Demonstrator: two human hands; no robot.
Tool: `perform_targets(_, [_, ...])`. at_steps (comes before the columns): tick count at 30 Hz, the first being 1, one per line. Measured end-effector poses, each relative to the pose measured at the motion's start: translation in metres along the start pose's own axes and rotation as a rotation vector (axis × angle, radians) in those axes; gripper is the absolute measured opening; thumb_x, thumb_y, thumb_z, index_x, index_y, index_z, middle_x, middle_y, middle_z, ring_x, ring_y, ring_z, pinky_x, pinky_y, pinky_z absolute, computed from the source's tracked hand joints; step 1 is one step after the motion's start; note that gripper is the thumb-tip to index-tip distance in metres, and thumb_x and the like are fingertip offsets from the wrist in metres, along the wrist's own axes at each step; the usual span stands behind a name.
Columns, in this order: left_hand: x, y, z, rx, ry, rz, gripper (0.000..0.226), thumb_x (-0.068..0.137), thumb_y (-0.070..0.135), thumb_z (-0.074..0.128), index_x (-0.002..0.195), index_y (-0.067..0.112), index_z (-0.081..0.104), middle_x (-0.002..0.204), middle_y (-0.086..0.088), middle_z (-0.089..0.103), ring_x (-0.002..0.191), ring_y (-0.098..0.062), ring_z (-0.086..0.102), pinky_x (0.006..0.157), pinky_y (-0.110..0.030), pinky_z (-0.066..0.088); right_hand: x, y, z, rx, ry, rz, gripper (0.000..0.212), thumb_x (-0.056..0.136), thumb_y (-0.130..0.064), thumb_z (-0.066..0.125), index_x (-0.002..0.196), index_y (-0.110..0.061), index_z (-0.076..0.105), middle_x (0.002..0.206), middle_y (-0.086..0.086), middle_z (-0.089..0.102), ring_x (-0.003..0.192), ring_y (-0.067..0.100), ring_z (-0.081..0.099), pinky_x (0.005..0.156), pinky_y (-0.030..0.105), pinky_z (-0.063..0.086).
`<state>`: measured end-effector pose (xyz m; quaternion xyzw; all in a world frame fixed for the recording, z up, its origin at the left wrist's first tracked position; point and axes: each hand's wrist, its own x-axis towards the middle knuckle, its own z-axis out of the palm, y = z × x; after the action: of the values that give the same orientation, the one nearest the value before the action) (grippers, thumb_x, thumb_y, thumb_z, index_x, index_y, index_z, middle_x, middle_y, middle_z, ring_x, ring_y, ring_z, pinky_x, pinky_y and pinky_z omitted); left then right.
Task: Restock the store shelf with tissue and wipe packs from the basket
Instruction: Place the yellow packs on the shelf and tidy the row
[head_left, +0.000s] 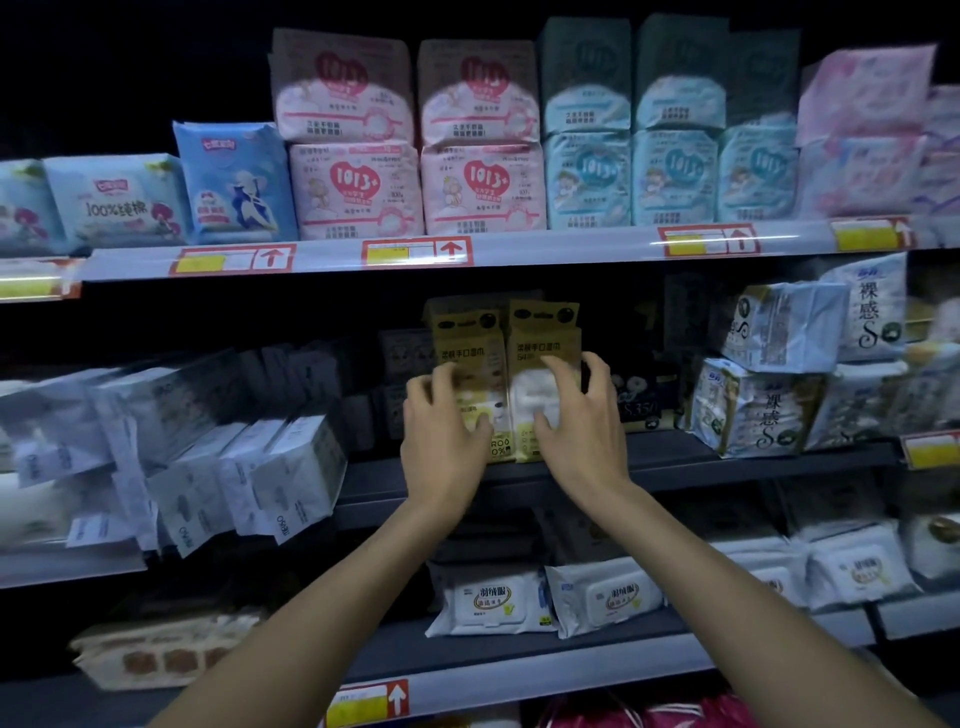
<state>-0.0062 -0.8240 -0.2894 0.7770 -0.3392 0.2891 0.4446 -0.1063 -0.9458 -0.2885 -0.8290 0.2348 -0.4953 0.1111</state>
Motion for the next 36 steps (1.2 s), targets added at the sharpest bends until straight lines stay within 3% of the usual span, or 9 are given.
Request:
perform_targets(2, [0.002,0.001,-0.002,-0.033,-0.027,-0.204,0.073,0.088,0.038,0.077,0.147,0.023,0.035,0.144,-0.006,0.043,0.118,-0.028,0.058,0.079,-0.043,0.057,-0.002,0.0,0.003,0.033,0.006,0.046,0.073,0.091,-0.019,0.073,0.153,-0.029,0.036,0.159,0.011,0.025,0.138,0.036,0.042,0.082,0.041,0.056])
perform_targets(4, [0.003,-0.001,-0.002,-0.014,-0.083,-0.292,0.078,0.09,0.045,0.075,0.15,0.02,0.032,0.147,-0.008,0.045,0.117,-0.03,0.061,0.078,-0.041,0.052,-0.005,0.002,0.007,0.049,-0.007,0.095,0.085,0.089,-0.027,0.077,0.158,-0.032,0.026,0.158,0.012,0.025,0.135,0.035,0.044,0.082,0.041,0.057])
perform_targets(7, [0.007,-0.005,0.001,-0.031,-0.176,-0.396,0.073,0.087,0.05,0.076,0.143,0.017,0.043,0.135,-0.006,0.06,0.111,-0.027,0.064,0.078,-0.038,0.052,-0.01,0.006,0.013,0.033,-0.051,0.169,0.099,0.086,-0.036,0.08,0.161,-0.037,0.016,0.155,0.014,0.028,0.131,0.036,0.047,0.079,0.038,0.053])
perform_targets(14, [0.008,-0.015,0.01,-0.019,-0.269,-0.468,0.056,0.079,0.05,0.086,0.115,0.016,0.06,0.109,-0.002,0.071,0.096,-0.024,0.068,0.071,-0.038,0.056,-0.02,0.003,0.031,-0.04,-0.149,0.213,0.122,0.086,-0.044,0.079,0.16,-0.04,-0.019,0.127,0.015,0.044,0.098,0.032,0.06,0.068,0.033,0.047])
perform_targets(18, [0.013,-0.024,0.008,-0.072,-0.263,-0.436,0.05,0.076,0.048,0.09,0.108,0.018,0.067,0.102,0.001,0.074,0.093,-0.021,0.07,0.076,-0.038,0.059,-0.019,0.004,0.037,-0.067,-0.12,0.214,0.124,0.085,-0.044,0.079,0.16,-0.038,-0.02,0.129,0.015,0.043,0.098,0.032,0.06,0.069,0.033,0.048])
perform_targets(26, [0.017,-0.033,0.004,-0.16,-0.258,-0.411,0.027,0.077,0.034,0.091,0.094,0.02,0.075,0.088,0.004,0.077,0.084,-0.014,0.071,0.079,-0.038,0.061,-0.018,0.002,0.04,-0.074,-0.087,0.24,0.127,0.081,-0.045,0.082,0.16,-0.04,-0.016,0.131,0.015,0.042,0.106,0.031,0.052,0.088,0.04,0.052])
perform_targets(30, [0.018,-0.038,-0.003,-0.185,-0.277,-0.363,0.021,0.077,0.029,0.091,0.081,0.017,0.075,0.075,0.003,0.074,0.073,-0.012,0.069,0.067,-0.031,0.056,-0.018,0.004,0.037,-0.07,-0.086,0.236,0.126,0.081,-0.047,0.082,0.161,-0.041,-0.016,0.128,0.014,0.042,0.103,0.029,0.051,0.087,0.04,0.052])
perform_targets(34, [0.02,-0.042,-0.006,-0.2,-0.298,-0.368,0.023,0.077,0.03,0.092,0.082,0.015,0.075,0.079,0.002,0.075,0.079,-0.015,0.071,0.072,-0.035,0.059,-0.019,0.004,0.038,-0.066,-0.072,0.233,0.124,0.081,-0.049,0.08,0.161,-0.04,-0.015,0.128,0.014,0.042,0.103,0.03,0.052,0.086,0.042,0.053])
perform_targets(36, [0.019,-0.04,-0.005,-0.21,-0.307,-0.374,0.021,0.079,0.03,0.09,0.087,0.017,0.075,0.081,0.007,0.073,0.081,-0.011,0.07,0.068,-0.028,0.055,-0.018,0.002,0.039,-0.053,-0.033,0.236,0.12,0.083,-0.048,0.08,0.162,-0.04,-0.01,0.13,0.015,0.041,0.105,0.031,0.051,0.084,0.041,0.053])
